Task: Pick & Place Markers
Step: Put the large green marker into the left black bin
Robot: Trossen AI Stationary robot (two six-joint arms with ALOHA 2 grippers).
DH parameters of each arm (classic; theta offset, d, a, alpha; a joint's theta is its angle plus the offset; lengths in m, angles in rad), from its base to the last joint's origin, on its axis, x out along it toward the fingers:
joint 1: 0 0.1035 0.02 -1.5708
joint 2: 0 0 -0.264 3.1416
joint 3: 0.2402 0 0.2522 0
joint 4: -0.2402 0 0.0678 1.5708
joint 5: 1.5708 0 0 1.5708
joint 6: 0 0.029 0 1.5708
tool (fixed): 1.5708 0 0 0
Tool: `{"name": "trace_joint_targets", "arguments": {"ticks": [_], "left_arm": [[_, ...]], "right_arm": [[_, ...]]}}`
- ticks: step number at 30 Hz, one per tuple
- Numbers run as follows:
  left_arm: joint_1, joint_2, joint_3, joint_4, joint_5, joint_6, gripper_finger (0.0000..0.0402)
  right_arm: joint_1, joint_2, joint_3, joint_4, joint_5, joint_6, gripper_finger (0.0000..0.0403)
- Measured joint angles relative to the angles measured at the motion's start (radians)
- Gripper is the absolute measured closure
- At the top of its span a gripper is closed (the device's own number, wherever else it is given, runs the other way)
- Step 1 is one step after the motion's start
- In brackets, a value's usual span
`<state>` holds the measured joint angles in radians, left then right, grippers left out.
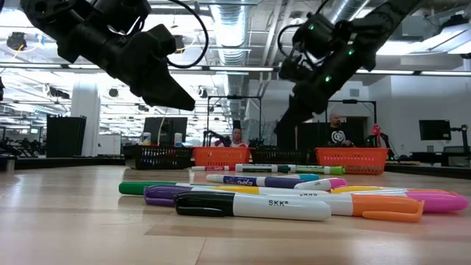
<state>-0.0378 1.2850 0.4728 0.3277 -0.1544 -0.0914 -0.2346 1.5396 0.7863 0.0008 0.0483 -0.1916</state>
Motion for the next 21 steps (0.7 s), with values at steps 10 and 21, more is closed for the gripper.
{"name": "trace_joint_targets", "arguments": {"ticks": [10, 21], "left_arm": [[-0.005, 0.001, 0.0, 0.028, -0.001, -0.004, 0.0275], [-0.008, 0.001, 0.0, 0.035, 0.0, -0.004, 0.0275]], "right_arm": [[-0.023, 0.231, 0.116, 0.059, 0.071, -0.077, 0.0154], [-0.055, 0.328, 0.191, -0.02, 0.116, -0.079, 0.0154]]}}
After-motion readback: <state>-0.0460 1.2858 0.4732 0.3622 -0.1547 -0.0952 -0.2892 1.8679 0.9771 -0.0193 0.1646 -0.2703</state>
